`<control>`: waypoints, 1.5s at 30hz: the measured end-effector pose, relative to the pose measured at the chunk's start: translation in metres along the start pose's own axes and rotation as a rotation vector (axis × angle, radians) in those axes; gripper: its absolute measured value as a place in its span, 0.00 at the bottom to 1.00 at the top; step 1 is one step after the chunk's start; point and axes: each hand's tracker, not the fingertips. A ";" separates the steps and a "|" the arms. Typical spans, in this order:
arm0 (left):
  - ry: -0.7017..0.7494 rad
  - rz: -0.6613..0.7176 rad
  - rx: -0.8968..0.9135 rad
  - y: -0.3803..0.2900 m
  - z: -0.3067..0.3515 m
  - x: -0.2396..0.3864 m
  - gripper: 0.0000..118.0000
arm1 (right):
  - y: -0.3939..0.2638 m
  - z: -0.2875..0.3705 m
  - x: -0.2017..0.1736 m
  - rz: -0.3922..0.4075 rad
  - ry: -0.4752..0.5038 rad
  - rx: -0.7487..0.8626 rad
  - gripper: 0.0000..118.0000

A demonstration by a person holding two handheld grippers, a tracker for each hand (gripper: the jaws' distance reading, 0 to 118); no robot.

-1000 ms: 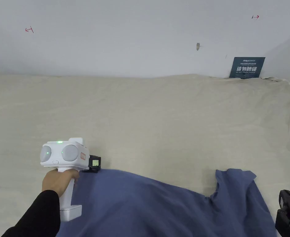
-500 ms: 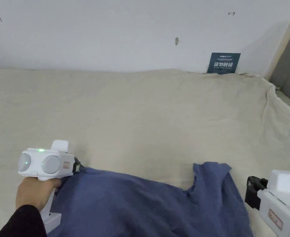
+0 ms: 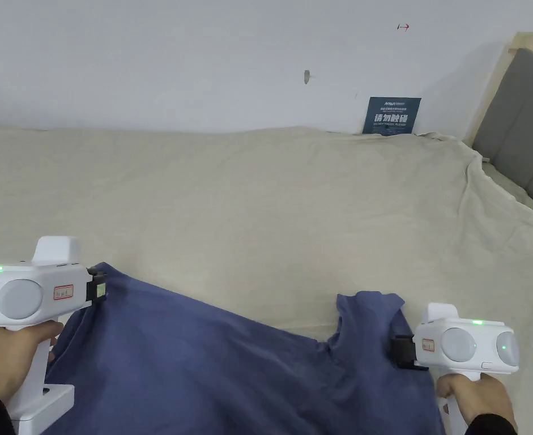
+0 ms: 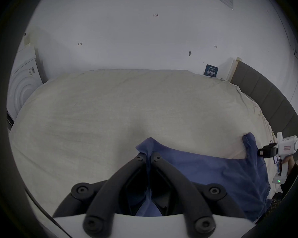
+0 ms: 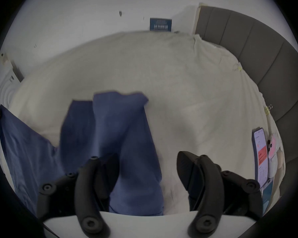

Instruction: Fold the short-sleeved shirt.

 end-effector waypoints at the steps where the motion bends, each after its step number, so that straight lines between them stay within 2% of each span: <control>1: 0.005 0.001 -0.002 -0.001 0.001 -0.001 0.01 | -0.003 -0.004 -0.002 0.010 0.022 -0.027 0.51; 3: 0.005 0.016 -0.007 -0.003 0.002 -0.002 0.01 | -0.008 -0.002 -0.008 0.028 -0.017 0.015 0.48; 4: 0.007 0.024 -0.007 -0.005 0.003 -0.002 0.01 | -0.007 0.001 -0.009 0.024 -0.013 0.009 0.41; 5: 0.010 0.027 -0.005 -0.007 0.005 -0.001 0.01 | -0.006 0.004 -0.009 0.023 -0.004 0.011 0.17; 6: 0.012 0.030 -0.005 -0.007 0.006 -0.002 0.01 | -0.006 0.007 -0.011 0.030 0.011 0.017 0.00; 8: 0.019 0.042 -0.005 -0.010 0.011 -0.002 0.01 | -0.009 0.011 -0.019 0.111 -0.020 0.028 0.00; 9: 0.021 0.049 -0.001 -0.011 0.015 -0.002 0.01 | -0.011 0.014 -0.019 0.110 0.011 0.023 0.00; 11: 0.026 0.063 0.004 -0.011 0.021 -0.004 0.01 | -0.012 0.033 -0.017 0.081 -0.010 0.108 0.00; 13: 0.028 0.071 0.012 -0.012 0.034 -0.006 0.01 | -0.009 0.056 -0.013 0.055 0.030 0.175 0.00; 16: 0.046 0.080 0.038 -0.008 0.054 -0.010 0.01 | 0.001 0.103 -0.012 0.104 0.030 0.284 0.00; 23: 0.091 0.161 0.201 0.015 0.122 -0.031 0.01 | 0.041 0.216 -0.013 0.139 0.051 0.547 0.00; 26: 0.097 0.206 0.273 0.035 0.155 -0.041 0.01 | 0.058 0.258 -0.017 0.128 0.097 0.637 0.00; 34: 0.127 0.188 0.440 0.105 0.230 -0.048 0.01 | 0.113 0.355 -0.042 0.150 0.102 0.879 0.00; 38: 0.152 0.159 0.522 0.139 0.255 -0.048 0.01 | 0.143 0.385 -0.042 0.128 0.121 0.963 0.00; 45: 0.160 0.125 0.617 0.198 0.274 -0.047 0.01 | 0.192 0.425 -0.037 0.123 0.100 1.080 0.00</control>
